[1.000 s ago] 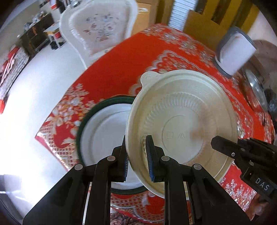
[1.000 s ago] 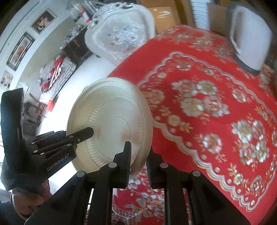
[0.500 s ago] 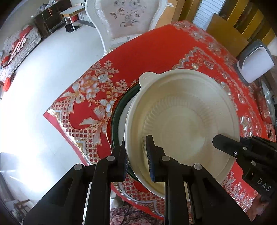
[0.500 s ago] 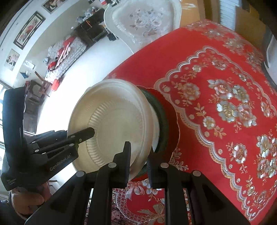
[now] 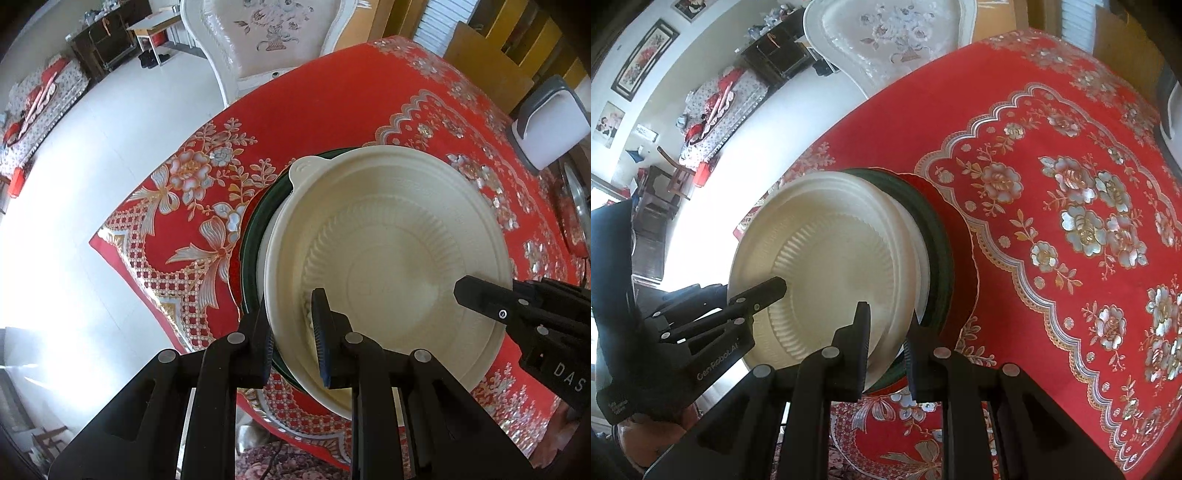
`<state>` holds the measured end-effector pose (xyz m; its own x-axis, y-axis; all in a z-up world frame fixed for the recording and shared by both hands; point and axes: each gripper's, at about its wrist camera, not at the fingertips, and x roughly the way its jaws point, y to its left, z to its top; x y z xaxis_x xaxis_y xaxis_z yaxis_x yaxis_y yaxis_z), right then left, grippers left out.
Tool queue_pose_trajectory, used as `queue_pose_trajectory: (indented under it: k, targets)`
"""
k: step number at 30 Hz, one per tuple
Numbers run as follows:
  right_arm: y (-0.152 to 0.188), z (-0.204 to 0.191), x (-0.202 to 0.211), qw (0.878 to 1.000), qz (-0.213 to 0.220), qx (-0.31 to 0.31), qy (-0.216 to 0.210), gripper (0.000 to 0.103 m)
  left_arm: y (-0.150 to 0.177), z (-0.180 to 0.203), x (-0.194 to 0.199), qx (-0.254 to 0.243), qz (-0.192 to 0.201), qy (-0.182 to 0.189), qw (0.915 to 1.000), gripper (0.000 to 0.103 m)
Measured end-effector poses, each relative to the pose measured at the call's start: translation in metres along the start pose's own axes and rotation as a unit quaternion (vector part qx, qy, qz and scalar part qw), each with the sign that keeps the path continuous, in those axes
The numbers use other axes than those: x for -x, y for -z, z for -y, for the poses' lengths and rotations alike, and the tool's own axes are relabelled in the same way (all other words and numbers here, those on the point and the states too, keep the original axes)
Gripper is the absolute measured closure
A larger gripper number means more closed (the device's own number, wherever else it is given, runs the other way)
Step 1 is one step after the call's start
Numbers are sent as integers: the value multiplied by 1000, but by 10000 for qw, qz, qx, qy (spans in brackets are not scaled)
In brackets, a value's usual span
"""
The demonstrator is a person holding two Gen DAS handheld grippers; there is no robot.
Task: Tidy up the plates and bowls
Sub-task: 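Lower the cream paper bowl into the stack held by the left tool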
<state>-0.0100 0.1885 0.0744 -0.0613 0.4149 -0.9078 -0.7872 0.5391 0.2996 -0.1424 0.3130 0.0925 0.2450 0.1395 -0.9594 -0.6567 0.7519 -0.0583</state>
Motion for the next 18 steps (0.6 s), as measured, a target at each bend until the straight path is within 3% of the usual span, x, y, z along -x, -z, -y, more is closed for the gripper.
queue_pose_trajectory:
  k: [18]
  targets:
    - [3, 8, 21, 9996, 168, -176, 126, 84, -3, 4, -4, -74, 131, -156, 9998, 84]
